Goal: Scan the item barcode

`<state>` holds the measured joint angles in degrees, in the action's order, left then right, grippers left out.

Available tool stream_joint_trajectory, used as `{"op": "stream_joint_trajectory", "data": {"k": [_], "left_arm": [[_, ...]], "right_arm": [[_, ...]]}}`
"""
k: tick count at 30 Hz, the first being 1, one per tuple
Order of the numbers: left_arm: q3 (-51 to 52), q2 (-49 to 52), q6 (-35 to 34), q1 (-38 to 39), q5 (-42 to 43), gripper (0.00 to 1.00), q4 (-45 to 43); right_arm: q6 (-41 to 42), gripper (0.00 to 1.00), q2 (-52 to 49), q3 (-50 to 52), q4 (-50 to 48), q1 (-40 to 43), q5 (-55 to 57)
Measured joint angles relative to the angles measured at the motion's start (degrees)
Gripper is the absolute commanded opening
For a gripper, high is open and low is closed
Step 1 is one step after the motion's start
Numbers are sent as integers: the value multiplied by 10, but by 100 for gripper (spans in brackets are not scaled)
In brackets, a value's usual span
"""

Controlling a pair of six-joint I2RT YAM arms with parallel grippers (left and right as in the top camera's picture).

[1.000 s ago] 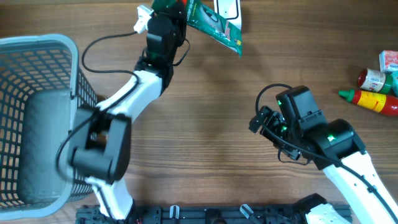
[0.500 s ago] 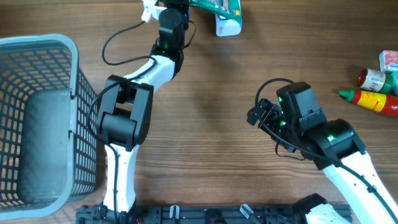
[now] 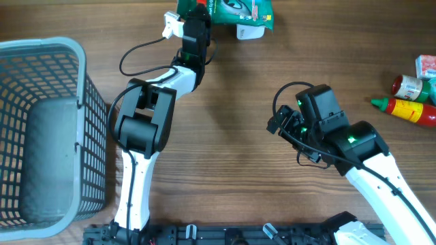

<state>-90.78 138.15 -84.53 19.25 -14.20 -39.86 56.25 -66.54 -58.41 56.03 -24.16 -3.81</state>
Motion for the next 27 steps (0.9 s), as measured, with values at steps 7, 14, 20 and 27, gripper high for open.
{"op": "stream_joint_trajectory", "data": {"k": [7,14,20,27], "left_arm": [[-2,0,38,2,76,4,-104],[-2,-47,68,8,197,4,-98],[-3,-174,116,75,193,4,-20],[-7,-275,128,149,18,4,217]], "right_arm": [[51,100,18,0,-2,122,-19],[38,100,57,0,-43,224,-118],[114,100,65,0,-112,227,-153],[-207,100,30,2,-315,218,-145]]}}
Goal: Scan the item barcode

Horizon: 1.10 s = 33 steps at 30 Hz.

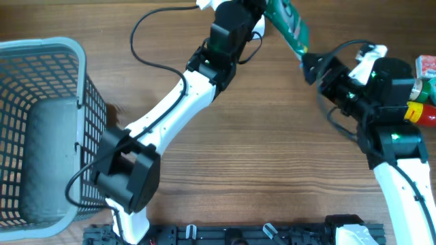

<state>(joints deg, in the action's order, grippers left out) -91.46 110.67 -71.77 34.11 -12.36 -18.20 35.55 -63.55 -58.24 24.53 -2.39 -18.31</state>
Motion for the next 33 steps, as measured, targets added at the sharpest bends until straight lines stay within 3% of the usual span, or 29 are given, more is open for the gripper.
{"op": "stream_joint_trajectory", "data": {"k": [1,4,9,13,14,15,16,21,24,25,26,27,28,33], "left_arm": [[0,-12,0,4,-20,4,23],[0,-26,1,1,-43,4,38],[0,-26,1,-1,-24,4,59],[0,-31,1,-7,3,4,116],[0,-34,2,-12,13,4,123],[0,-38,1,-19,22,4,137],[0,-48,1,-33,37,4,160],[0,-71,-9,-93,148,4,176],[1,-71,-14,-102,204,4,185],[1,-71,-16,-103,216,9,192],[1,-71,-17,-103,221,30,194],[1,-71,-19,-104,225,69,194],[1,-72,-24,-107,228,100,194],[1,-85,-25,-129,227,100,195]], "right_arm": [[-102,100,-1,0,6,-9,12],[-262,100,-9,0,-7,-43,50],[-383,97,-115,0,-101,-130,145],[-432,69,-198,0,-172,-136,193],[-439,57,-212,1,-182,-136,209],[-443,22,-217,1,-198,-136,220],[-449,4,-218,1,-217,-134,230],[-447,4,-217,0,-254,-122,206],[-398,4,-215,-1,-233,-103,149],[-392,4,-212,-1,-228,-90,114],[-392,4,-209,-1,-226,-81,93],[-392,4,-205,-1,-224,-74,77],[-384,4,-196,-1,-214,-63,68],[-329,4,-130,-1,-129,64,54]]}}
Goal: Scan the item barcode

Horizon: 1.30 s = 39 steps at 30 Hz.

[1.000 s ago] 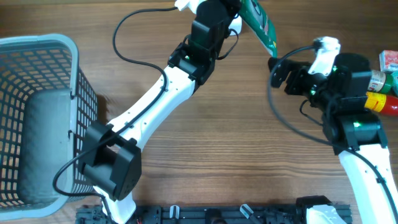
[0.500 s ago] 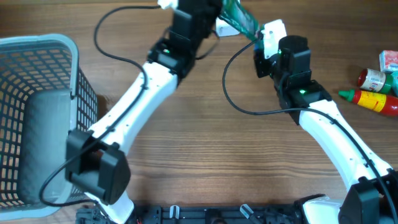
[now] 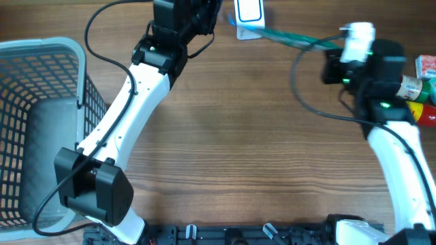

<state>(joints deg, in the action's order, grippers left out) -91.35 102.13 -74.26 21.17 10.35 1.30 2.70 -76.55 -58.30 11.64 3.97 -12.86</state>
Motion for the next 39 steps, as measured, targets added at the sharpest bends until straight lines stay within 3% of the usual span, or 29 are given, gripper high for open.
{"op": "stream_joint_trajectory", "data": {"k": [3,6,13,22,23,25,26,33,39], "left_arm": [[0,-1,0,1,0,100,17],[0,-2,10,1,1,100,74],[0,-2,88,1,3,100,174],[0,-6,237,1,2,100,331],[0,-7,259,1,2,100,352],[0,-15,306,1,0,100,400],[0,-20,317,1,-7,100,415],[0,-111,350,1,-162,100,568],[0,-242,357,1,-289,100,690]], "right_arm": [[8,4,23,0,18,98,13],[8,4,23,0,14,202,98],[51,4,14,0,-90,417,179],[106,4,-200,0,-61,580,188],[110,10,-214,0,-60,589,188],[115,90,-228,0,-59,602,185],[121,100,-228,0,-61,602,179],[143,100,-176,0,-66,600,-33],[208,100,15,-3,-127,551,-167]]}}
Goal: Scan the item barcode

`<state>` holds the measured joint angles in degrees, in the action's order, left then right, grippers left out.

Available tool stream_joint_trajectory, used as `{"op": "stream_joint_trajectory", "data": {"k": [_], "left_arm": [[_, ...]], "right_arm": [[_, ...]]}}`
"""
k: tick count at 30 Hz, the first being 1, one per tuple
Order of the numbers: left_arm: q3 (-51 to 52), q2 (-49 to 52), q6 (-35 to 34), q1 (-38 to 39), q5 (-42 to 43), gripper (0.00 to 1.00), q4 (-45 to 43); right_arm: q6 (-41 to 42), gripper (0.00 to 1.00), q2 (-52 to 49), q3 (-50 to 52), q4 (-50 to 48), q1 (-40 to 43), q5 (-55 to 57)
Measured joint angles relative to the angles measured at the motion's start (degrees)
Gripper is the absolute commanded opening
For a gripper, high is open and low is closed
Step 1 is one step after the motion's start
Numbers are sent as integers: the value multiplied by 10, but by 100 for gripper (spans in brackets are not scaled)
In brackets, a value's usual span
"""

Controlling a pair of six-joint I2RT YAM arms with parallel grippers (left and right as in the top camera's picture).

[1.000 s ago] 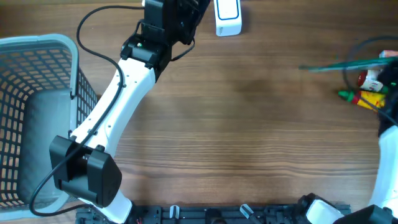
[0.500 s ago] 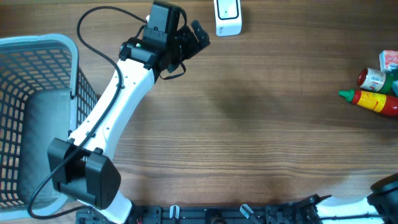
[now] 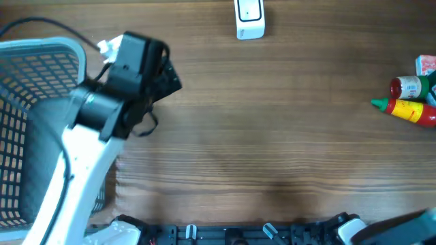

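Observation:
The white barcode scanner (image 3: 249, 19) stands at the far edge of the table, a little right of the middle. The green packet is out of view. My left arm rises along the left side beside the basket. Its dark left gripper (image 3: 167, 76) hangs over bare wood, pointing right, with nothing seen in it. Its jaws are too dark to read. Of the right arm only a sliver (image 3: 422, 223) shows at the bottom right corner, and its gripper is out of frame.
A grey mesh basket (image 3: 41, 51) fills the left edge. At the right edge lie a red and yellow sauce bottle (image 3: 407, 109), a small red-capped jar (image 3: 407, 87) and a pink box (image 3: 426, 64).
The green packet that stretched from the scanner to my right gripper is gone from view. My left gripper moved from the scanner to beside the basket. The right arm has left the frame.
My left gripper was at the green packet next to the scanner, with the right gripper at mid-table. Then the left held the packet tilted toward the right gripper. Then the packet stretched edge-on from the scanner to the right gripper. Now both arms have drawn back.

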<state>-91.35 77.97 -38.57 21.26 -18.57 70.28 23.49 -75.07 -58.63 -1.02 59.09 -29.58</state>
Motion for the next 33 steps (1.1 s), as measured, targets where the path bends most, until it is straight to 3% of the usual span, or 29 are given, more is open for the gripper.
{"op": "stream_joint_trajectory", "data": {"k": [5,10,12,13,15,18,24,31,32,33], "left_arm": [[0,-143,2,0,-52,100,91],[0,-329,2,0,-73,100,123],[0,-393,2,0,-74,100,134],[-1,-421,2,0,-76,100,137],[-2,-462,2,0,-78,100,150],[-1,-492,2,0,-78,100,155],[-1,-499,2,0,-78,100,177],[0,-499,2,0,-78,100,225],[0,-499,2,0,-78,100,228],[0,-499,2,0,-78,100,236]], "right_arm": [[140,99,90,-18,-165,-46,-163],[443,100,115,-15,-671,-47,-336],[557,100,141,-19,-779,-58,-359],[590,100,147,-20,-782,-67,-367],[649,100,144,-19,-752,-89,-380],[664,100,135,-19,-615,-119,-412],[602,100,131,-17,-386,-209,-485],[583,100,132,-5,-106,-341,-565],[578,93,128,-3,-65,-343,-575],[563,73,122,0,-27,-343,-583]]}}
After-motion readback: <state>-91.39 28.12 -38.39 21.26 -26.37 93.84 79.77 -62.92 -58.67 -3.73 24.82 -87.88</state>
